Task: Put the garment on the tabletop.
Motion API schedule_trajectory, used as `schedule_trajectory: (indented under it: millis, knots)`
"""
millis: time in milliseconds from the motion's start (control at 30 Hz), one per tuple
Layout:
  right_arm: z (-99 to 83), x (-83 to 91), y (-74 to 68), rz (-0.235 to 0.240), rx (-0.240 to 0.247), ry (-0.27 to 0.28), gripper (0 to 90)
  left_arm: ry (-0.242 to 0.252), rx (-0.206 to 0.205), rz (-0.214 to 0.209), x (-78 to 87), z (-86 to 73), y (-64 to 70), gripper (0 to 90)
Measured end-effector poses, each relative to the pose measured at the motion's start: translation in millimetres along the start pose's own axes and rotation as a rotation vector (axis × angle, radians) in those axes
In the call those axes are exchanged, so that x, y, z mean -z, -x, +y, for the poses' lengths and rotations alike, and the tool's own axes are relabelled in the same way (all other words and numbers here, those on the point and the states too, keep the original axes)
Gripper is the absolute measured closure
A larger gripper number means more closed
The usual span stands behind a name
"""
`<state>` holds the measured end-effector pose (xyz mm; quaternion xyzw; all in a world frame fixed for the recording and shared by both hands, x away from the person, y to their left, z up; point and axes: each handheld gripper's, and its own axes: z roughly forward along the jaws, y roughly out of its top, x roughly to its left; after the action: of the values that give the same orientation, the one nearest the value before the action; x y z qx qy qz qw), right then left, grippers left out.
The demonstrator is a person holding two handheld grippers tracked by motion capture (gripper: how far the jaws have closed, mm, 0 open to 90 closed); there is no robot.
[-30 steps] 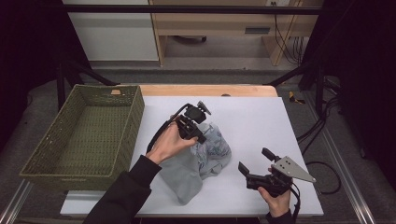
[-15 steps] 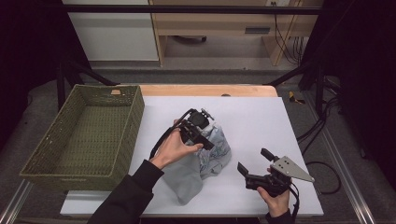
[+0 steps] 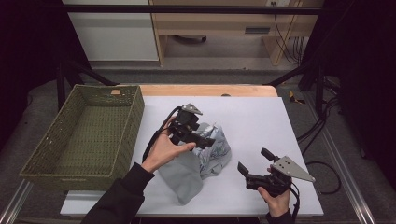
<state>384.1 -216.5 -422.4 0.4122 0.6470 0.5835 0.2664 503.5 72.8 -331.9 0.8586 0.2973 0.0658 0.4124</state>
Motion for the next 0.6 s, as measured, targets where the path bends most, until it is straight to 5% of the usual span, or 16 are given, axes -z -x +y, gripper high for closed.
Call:
schedule_trajectory:
  millis: [333, 600]
  knots:
    - [0.0, -0.2, -0.4, -0.004, 0.001, -0.002, 0.3, 0.184, 0.000, 0.004, 21.9, -36.3, -8.8, 6.3]
    - [0.0, -0.1, -0.1, -0.004, 0.002, -0.006, 0.2, 0.251, 0.022, -0.004, 35.4, -71.0, -11.2, 5.5]
